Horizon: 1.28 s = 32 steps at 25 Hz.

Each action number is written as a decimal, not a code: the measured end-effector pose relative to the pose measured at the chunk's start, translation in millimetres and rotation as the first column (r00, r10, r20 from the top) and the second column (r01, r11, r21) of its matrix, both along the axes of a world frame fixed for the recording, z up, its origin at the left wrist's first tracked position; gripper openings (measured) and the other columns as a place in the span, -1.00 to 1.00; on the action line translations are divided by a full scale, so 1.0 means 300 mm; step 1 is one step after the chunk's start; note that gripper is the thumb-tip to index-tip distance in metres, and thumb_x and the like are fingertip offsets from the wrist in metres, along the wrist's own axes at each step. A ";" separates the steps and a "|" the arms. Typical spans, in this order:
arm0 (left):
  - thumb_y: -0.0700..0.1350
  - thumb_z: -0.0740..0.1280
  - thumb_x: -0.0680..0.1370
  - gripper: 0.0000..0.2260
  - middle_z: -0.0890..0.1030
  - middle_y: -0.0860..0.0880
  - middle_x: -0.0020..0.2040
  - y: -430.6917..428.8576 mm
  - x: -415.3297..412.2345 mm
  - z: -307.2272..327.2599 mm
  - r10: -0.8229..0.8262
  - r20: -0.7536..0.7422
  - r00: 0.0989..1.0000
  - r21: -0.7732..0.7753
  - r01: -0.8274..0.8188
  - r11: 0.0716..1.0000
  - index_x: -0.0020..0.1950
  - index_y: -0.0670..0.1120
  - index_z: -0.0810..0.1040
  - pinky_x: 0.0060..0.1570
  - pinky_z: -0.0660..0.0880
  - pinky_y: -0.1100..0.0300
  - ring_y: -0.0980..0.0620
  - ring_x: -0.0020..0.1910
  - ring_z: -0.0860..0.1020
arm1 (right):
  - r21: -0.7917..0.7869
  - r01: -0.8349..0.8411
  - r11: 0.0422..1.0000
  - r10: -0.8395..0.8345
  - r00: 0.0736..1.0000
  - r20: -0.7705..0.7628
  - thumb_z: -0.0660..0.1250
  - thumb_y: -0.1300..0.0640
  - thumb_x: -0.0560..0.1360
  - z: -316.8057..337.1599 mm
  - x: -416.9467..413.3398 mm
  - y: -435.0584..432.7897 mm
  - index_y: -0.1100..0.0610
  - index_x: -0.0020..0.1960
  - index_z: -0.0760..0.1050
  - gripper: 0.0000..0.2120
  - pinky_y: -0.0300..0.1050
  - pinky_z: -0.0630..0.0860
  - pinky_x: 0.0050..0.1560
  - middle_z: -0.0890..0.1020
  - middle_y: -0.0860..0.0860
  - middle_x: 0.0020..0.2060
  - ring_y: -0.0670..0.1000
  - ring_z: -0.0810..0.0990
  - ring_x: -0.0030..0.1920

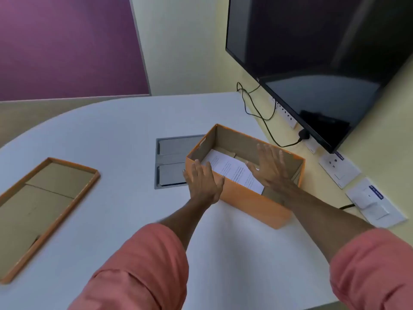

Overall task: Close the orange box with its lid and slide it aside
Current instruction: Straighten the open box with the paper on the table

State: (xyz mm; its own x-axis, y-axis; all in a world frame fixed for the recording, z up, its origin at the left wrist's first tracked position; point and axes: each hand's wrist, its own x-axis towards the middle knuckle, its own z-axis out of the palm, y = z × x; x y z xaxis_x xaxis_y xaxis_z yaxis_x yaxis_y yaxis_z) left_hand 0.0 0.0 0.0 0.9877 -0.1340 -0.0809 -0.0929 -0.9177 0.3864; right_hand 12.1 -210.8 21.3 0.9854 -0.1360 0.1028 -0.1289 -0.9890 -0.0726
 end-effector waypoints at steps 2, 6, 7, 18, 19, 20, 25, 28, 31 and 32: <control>0.26 0.01 0.57 -0.27 -0.02 -0.34 0.55 -0.075 0.011 -0.017 0.085 -0.097 0.992 0.027 -0.083 0.996 0.56 -0.20 -0.04 0.44 -0.26 -0.25 -0.29 0.55 -0.13 | -0.004 0.009 1.000 -0.009 1.000 -0.023 0.14 -0.21 0.55 -0.026 0.040 -0.061 0.21 0.54 0.13 -0.28 0.24 0.04 0.52 0.27 0.17 0.50 0.16 0.17 0.53; 0.28 -0.02 0.57 -0.21 0.00 -0.36 0.55 -0.163 0.031 -0.052 0.218 -0.215 0.952 0.014 -0.220 0.975 0.54 -0.30 -0.09 0.44 -0.27 -0.26 -0.33 0.54 -0.10 | -0.094 -0.030 0.995 0.021 0.996 -0.092 0.30 -0.08 0.46 -0.084 0.136 -0.161 0.25 0.46 0.21 -0.30 0.21 0.19 0.44 0.37 0.19 0.41 0.18 0.29 0.44; 0.28 -0.02 0.57 -0.21 0.00 -0.34 0.55 -0.176 0.036 -0.062 0.237 -0.234 0.943 0.012 -0.240 0.971 0.54 -0.31 -0.09 0.45 -0.27 -0.25 -0.31 0.55 -0.10 | -0.111 -0.041 0.993 0.029 0.993 -0.111 0.33 -0.04 0.43 -0.095 0.162 -0.181 0.26 0.45 0.21 -0.30 0.21 0.21 0.42 0.37 0.19 0.40 0.18 0.29 0.43; 0.09 0.21 0.56 -0.22 0.05 -0.29 0.56 -0.185 0.135 -0.094 0.280 -0.322 0.904 -0.225 -0.360 0.905 0.53 -0.33 -0.11 0.51 0.03 -0.14 -0.24 0.55 0.03 | -0.081 0.036 0.996 -0.043 0.994 -0.097 0.27 0.25 0.46 -0.128 0.266 -0.254 0.30 0.35 0.30 -0.53 0.22 0.40 0.28 0.47 0.24 0.26 0.28 0.42 0.30; 0.05 0.23 0.55 -0.23 0.09 -0.31 0.54 -0.160 0.159 -0.093 0.269 -0.324 0.907 -0.252 -0.357 0.899 0.53 -0.34 -0.09 0.49 0.11 -0.14 -0.26 0.53 0.08 | -0.042 0.043 0.998 -0.045 0.997 -0.061 0.25 0.28 0.46 -0.123 0.270 -0.255 0.30 0.29 0.35 -0.60 0.20 0.44 0.22 0.51 0.24 0.21 0.28 0.43 0.27; 0.00 0.25 0.55 -0.26 0.15 -0.31 0.52 -0.133 0.182 -0.092 0.260 -0.329 0.908 -0.288 -0.358 0.888 0.52 -0.34 -0.06 0.46 0.19 -0.15 -0.26 0.51 0.14 | -0.007 0.043 0.999 -0.043 0.998 -0.051 0.25 0.28 0.46 -0.116 0.275 -0.265 0.30 0.27 0.38 -0.62 0.17 0.45 0.17 0.53 0.23 0.18 0.27 0.44 0.26; -0.14 0.28 0.53 -0.42 0.44 -0.24 0.33 -0.071 0.207 -0.108 0.257 -0.412 0.874 -0.438 -0.438 0.785 0.46 -0.21 0.09 0.09 0.58 -0.10 -0.25 0.20 0.52 | 0.338 0.124 0.933 -0.026 0.959 -0.281 0.26 0.09 0.55 -0.116 0.301 -0.325 0.21 0.50 0.18 -0.42 0.13 0.47 0.19 0.45 0.24 0.32 0.25 0.44 0.29; -0.23 0.38 0.45 -0.38 0.44 -0.10 0.12 -0.083 0.189 -0.116 0.192 -0.519 0.833 -0.495 -0.476 0.727 0.39 -0.11 0.11 -0.51 0.48 0.24 0.01 -0.18 0.51 | 0.423 0.254 0.870 -0.019 0.873 -0.487 0.16 0.17 0.58 -0.110 0.315 -0.320 0.10 0.54 0.10 -0.44 0.05 0.51 0.06 0.46 0.20 0.28 0.20 0.52 0.10; -0.37 0.39 0.40 -0.36 0.41 -0.03 0.02 -0.066 0.203 -0.110 0.150 -0.547 0.823 -0.557 -0.492 0.669 0.35 -0.08 0.15 -0.57 0.47 0.30 0.03 -0.22 0.48 | 0.378 0.208 0.902 0.019 0.856 -0.516 0.08 0.32 0.56 -0.107 0.318 -0.303 0.18 0.41 0.30 -0.58 0.15 0.51 0.18 0.51 0.24 0.23 0.27 0.53 0.17; -0.41 0.37 0.39 -0.37 0.43 -0.07 0.07 -0.051 0.209 -0.107 0.157 -0.535 0.830 -0.577 -0.495 0.649 0.35 -0.09 0.17 -0.45 0.55 0.23 -0.05 -0.12 0.53 | 0.403 0.214 0.890 0.027 0.857 -0.514 0.07 0.35 0.55 -0.107 0.314 -0.292 0.19 0.40 0.32 -0.58 0.19 0.51 0.22 0.51 0.25 0.22 0.28 0.52 0.19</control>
State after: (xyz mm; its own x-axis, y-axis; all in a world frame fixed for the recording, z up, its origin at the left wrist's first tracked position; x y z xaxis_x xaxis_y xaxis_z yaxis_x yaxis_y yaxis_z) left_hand 62.6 -15.3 -32.0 0.8652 0.0078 -0.5014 0.4767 -0.3226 0.8177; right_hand 106.3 -298.5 -10.9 0.8636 -0.1414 -0.4839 -0.3563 -0.8503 -0.3873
